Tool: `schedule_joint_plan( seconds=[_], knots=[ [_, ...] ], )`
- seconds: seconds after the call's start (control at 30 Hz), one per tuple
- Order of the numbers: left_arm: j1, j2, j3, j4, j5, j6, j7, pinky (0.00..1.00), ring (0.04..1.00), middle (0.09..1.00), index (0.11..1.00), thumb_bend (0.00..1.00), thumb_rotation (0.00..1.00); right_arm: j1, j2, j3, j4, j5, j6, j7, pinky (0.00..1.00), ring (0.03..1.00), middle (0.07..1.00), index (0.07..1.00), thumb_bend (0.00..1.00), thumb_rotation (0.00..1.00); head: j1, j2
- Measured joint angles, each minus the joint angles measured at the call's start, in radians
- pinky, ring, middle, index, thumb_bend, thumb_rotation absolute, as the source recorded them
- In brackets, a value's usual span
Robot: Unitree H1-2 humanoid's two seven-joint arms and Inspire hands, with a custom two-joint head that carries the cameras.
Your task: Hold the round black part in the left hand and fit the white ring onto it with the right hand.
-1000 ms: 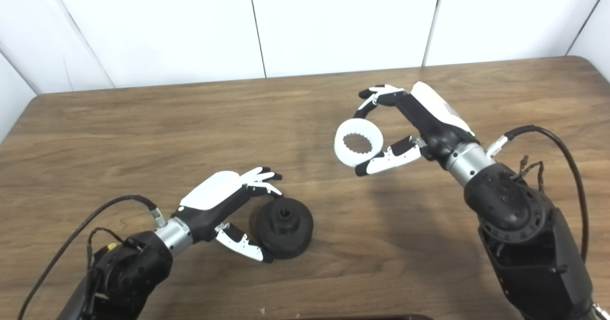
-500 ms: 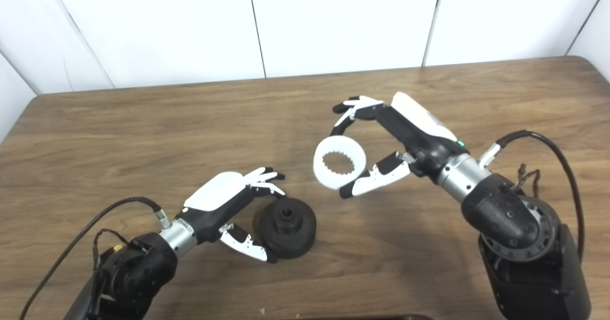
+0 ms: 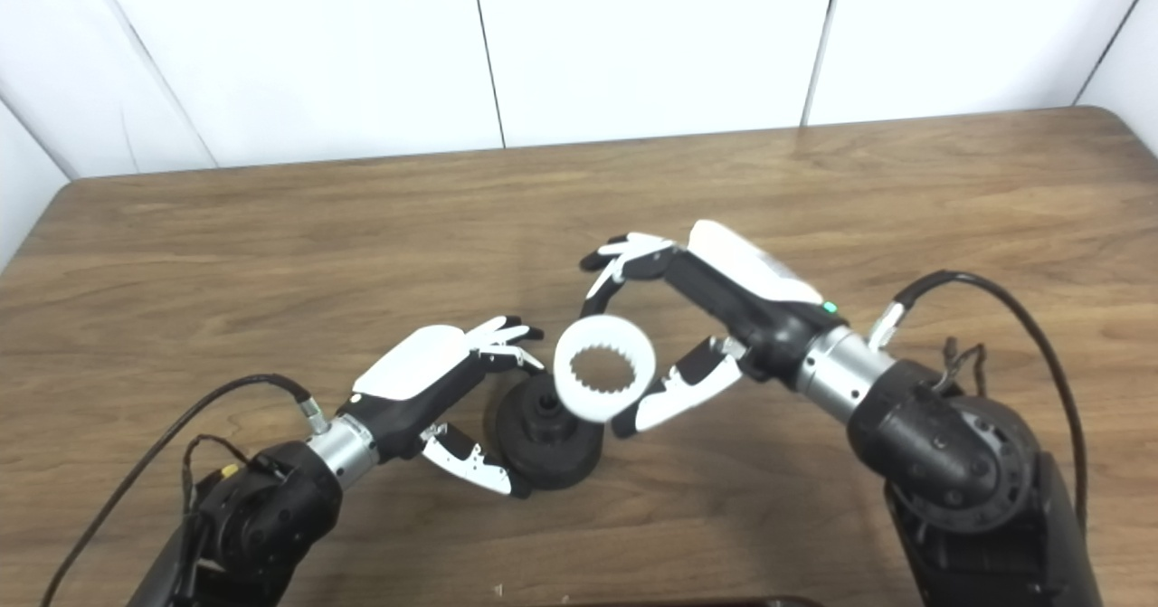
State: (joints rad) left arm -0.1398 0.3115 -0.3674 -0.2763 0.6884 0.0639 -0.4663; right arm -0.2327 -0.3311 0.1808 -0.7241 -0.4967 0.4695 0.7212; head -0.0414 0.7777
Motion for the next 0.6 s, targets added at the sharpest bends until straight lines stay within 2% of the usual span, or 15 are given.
schedule_joint_plan(
  seconds=[0.33,0.6],
  knots=[
    [0.001,-0.003,-0.006,0.010,0.000,-0.003,0.022,0.87,0.984,0.943,0.673,0.84,0.34,0.002,0.033,0.081,0.037,-0.027,0.000,-0.024,0.90,0.953,0.856,0.490,0.52,0.16,0.006,-0.002],
    [0.003,-0.004,-0.007,0.010,0.000,-0.003,0.030,0.86,0.979,0.940,0.674,0.84,0.34,0.005,0.039,0.106,0.073,-0.037,-0.002,-0.051,0.92,0.963,0.860,0.490,0.52,0.16,0.008,-0.002]
  ],
)
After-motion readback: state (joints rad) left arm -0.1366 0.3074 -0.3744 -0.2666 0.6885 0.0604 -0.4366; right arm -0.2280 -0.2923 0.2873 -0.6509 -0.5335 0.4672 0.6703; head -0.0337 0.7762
